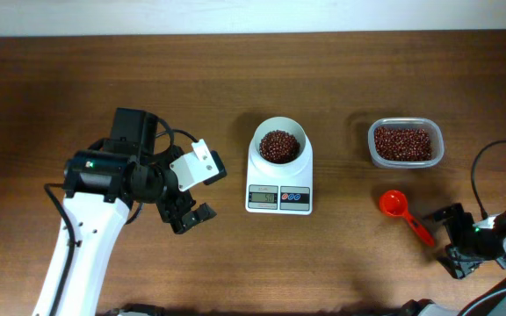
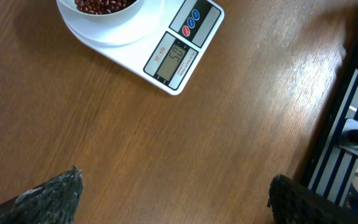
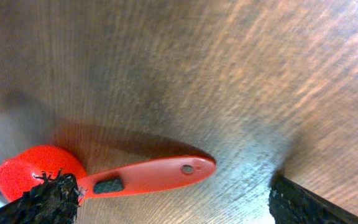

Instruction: Scoop and weigh 50g on scale

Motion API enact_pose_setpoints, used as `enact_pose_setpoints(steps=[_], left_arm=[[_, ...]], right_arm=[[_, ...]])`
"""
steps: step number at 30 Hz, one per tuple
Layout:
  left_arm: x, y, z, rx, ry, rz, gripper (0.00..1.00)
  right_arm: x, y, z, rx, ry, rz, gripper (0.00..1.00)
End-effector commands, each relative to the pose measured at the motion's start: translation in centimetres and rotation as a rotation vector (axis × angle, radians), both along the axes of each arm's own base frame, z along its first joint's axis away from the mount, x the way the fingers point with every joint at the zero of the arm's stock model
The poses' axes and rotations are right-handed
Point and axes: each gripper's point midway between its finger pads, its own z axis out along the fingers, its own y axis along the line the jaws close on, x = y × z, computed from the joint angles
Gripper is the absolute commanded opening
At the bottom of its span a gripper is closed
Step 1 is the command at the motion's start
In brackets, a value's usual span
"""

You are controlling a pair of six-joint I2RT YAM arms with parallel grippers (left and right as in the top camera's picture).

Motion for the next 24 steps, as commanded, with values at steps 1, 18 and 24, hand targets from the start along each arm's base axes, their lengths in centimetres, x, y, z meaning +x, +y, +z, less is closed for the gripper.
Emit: enact_pose_setpoints(steps=[1, 18, 24], left_arm=[[0.2, -0.2, 0.4, -0.016, -0.013, -0.011, 0.99], [0.2, -0.2, 0.4, -0.016, -0.013, -0.011, 0.99], [0.2, -0.2, 0.4, -0.016, -0.013, -0.011, 0.99]], right_arm=[[0.3, -0.7, 1.4, 0.013, 0.031, -0.054, 0.99], [5.3, 0.8, 23.4, -0.179, -0.574, 0.113, 0.99], [5.9, 0.1, 21.8, -0.072, -0.496, 0.002, 0.99]])
